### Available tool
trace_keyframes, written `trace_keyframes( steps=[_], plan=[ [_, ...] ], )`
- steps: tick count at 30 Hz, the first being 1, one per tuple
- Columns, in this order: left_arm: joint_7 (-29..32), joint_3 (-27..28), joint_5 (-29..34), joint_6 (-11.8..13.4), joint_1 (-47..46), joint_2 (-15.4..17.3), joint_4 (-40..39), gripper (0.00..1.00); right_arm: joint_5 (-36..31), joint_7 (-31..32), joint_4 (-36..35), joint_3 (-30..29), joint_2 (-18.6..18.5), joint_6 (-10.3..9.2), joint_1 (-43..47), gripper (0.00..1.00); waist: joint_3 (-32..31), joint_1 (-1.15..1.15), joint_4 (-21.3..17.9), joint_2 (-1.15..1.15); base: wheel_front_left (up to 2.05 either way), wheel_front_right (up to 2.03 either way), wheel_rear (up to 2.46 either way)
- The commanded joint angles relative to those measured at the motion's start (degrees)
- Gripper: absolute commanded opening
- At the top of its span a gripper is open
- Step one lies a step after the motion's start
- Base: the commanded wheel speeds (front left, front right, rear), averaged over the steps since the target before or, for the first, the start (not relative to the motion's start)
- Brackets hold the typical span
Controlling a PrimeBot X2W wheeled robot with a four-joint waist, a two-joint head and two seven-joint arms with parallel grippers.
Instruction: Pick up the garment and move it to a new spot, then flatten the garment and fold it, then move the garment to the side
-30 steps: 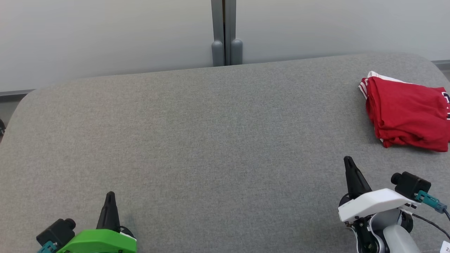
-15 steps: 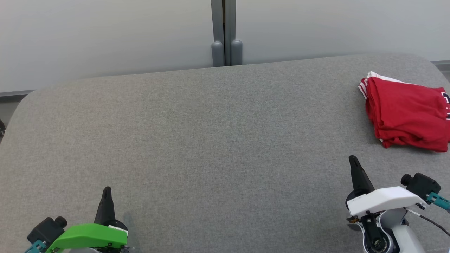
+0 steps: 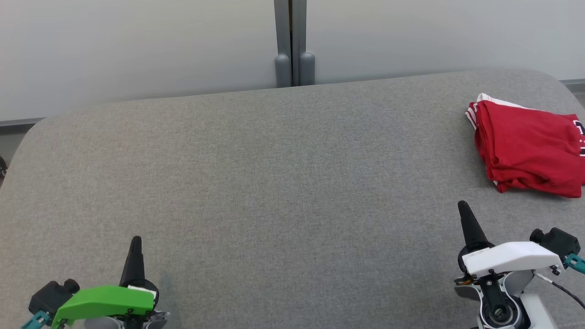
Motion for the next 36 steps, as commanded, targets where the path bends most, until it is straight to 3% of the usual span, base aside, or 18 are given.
trace_keyframes(
  steps=[1, 36],
  plan=[
    [0.5, 0.5, -1.7, -0.4, -1.5, 0.3, -0.8, 0.00, 1.9, 0.4, -0.9, -0.3, -0.2, -0.02, -0.5, 0.00, 0.0, 0.00, 0.0, 0.00, 0.00, 0.00, 0.00],
    [5.4, 3.0, -18.5, -1.8, -3.4, 0.4, -1.5, 0.00, 21.2, 5.2, -2.3, -2.8, -0.3, -0.03, -0.2, 0.00, -0.3, 0.00, -0.1, 0.00, 0.00, 0.00, 0.00]
  ],
)
